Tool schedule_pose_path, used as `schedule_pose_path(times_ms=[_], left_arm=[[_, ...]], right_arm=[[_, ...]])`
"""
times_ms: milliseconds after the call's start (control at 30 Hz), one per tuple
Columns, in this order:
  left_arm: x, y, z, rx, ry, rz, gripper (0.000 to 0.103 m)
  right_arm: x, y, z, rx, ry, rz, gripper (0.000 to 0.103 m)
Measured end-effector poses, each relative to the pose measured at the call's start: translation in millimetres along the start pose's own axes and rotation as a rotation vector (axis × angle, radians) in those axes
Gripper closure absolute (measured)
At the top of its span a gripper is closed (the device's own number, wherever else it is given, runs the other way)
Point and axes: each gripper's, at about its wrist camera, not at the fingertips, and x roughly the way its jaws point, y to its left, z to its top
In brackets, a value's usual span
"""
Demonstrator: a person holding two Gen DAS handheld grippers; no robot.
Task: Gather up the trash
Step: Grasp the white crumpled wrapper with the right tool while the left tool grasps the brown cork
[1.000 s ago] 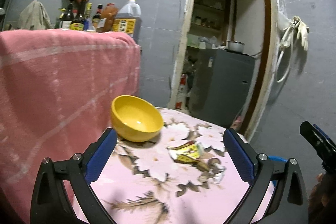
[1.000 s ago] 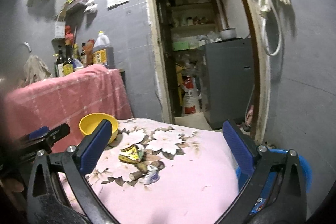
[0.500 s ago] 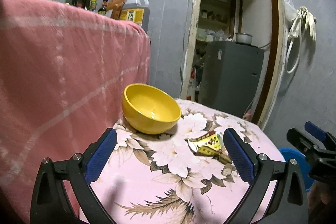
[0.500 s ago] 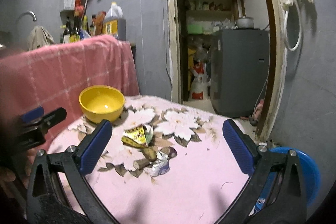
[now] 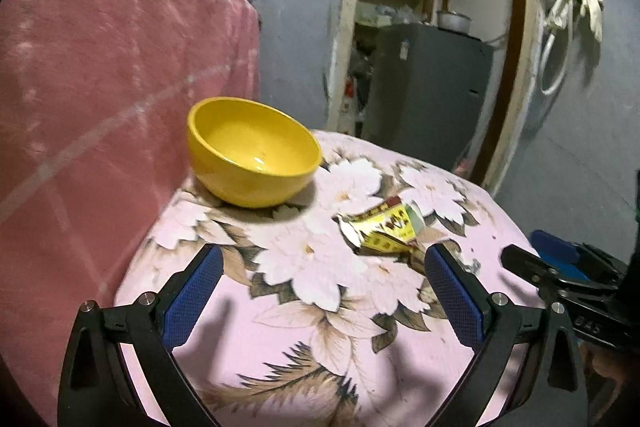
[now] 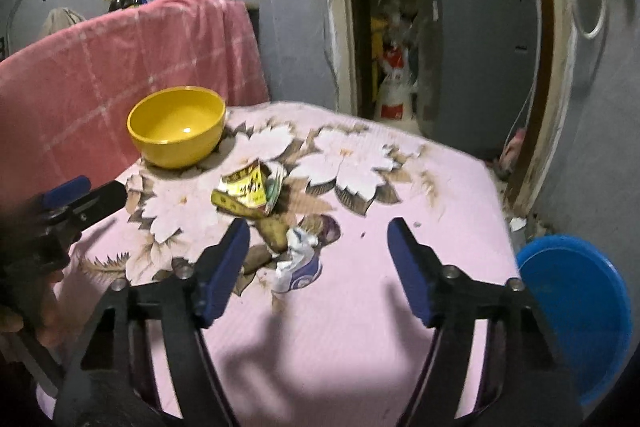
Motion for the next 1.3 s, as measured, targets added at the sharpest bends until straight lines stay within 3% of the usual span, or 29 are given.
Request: schedule_pose_path(times_ms=[100, 167, 367, 700, 833, 933, 1100, 1233, 1300], left_arm=[[8.1, -5.8, 0.5, 0.025, 0.041, -0.039, 0.016], [15.2, -10.9, 0.1, 0.047, 0.084, -0.067, 0.030], [35.1, -24.4, -4.4, 0.082, 0.191, -0.132, 0.049], [62.1, -43.7, -9.8, 0.137, 0.321, -0.199, 0.057], [69.5, -50.0, -10.2, 0.157, 0.351, -0.222, 0.059], [72.8, -56.3, -10.0, 0.175, 0.361, -0.242, 0.061], [82.5, -68.2, -11.4, 0.203, 0.388, -0.257, 0.070], [90.2, -72.7, -10.0, 0.197, 0.406, -0.258, 0.086], [91.6, -73.6, -8.4, 0.187, 0.410, -0.261, 0.087]], right_arm=[[11.3, -2.8, 0.7, 0.005, 0.048, 0.031, 0.024], [18.2, -3.8, 1.0, 0.007, 0.078, 0.045, 0.030], [37.9, -3.8, 0.0, 0.002, 0.163, 0.079, 0.039], [67.2, -17.0, -6.3, 0.082, 0.291, 0.144, 0.041], [67.4, -24.3, -8.1, 0.125, 0.291, 0.174, 0.055], [65.7, -26.5, -8.2, 0.140, 0.282, 0.183, 0.060], [58.0, -30.0, -8.3, 0.142, 0.253, 0.159, 0.062], [52.0, -36.5, -10.3, 0.142, 0.242, 0.137, 0.062], [47.6, -40.3, -12.1, 0.149, 0.236, 0.130, 0.062]])
